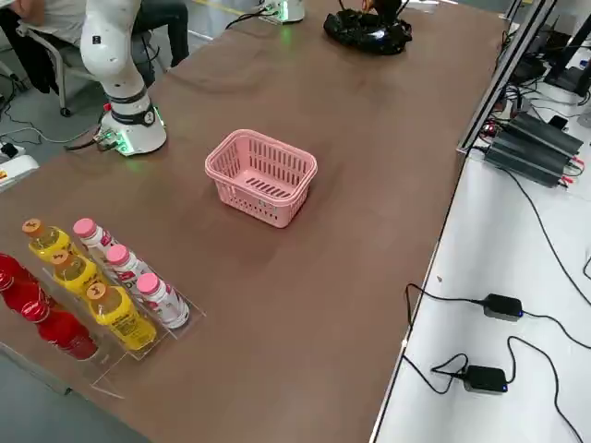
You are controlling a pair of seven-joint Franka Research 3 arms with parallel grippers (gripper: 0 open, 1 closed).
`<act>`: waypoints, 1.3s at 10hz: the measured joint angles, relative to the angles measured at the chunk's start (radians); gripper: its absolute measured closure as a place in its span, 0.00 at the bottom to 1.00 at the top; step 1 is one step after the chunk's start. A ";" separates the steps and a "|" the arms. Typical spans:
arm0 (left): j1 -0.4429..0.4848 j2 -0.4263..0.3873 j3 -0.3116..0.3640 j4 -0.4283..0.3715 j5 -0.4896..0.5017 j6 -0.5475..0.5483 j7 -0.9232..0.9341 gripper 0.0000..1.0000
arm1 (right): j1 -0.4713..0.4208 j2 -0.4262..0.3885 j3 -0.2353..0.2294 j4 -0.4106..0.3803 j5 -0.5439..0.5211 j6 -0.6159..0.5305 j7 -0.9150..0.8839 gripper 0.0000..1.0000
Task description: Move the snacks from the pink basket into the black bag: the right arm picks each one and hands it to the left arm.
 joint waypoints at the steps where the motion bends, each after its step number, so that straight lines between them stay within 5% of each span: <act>1: 0.023 0.000 0.000 -0.042 0.000 0.055 0.013 0.66 | -0.015 -0.045 -0.007 -0.075 -0.001 -0.003 0.000 0.00; 5: 0.039 0.000 -0.008 -0.098 -0.014 0.159 0.025 0.66 | -0.031 -0.253 -0.121 -0.350 -0.106 -0.076 0.000 0.00; 7: 0.032 0.000 -0.014 -0.112 -0.047 0.200 0.024 0.66 | -0.093 -0.325 -0.170 -0.410 -0.155 -0.164 -0.010 0.00; 13: 0.029 0.012 -0.051 -0.131 -0.052 0.239 0.024 0.64 | -0.261 -0.448 -0.177 -0.653 -0.271 0.009 -0.057 0.00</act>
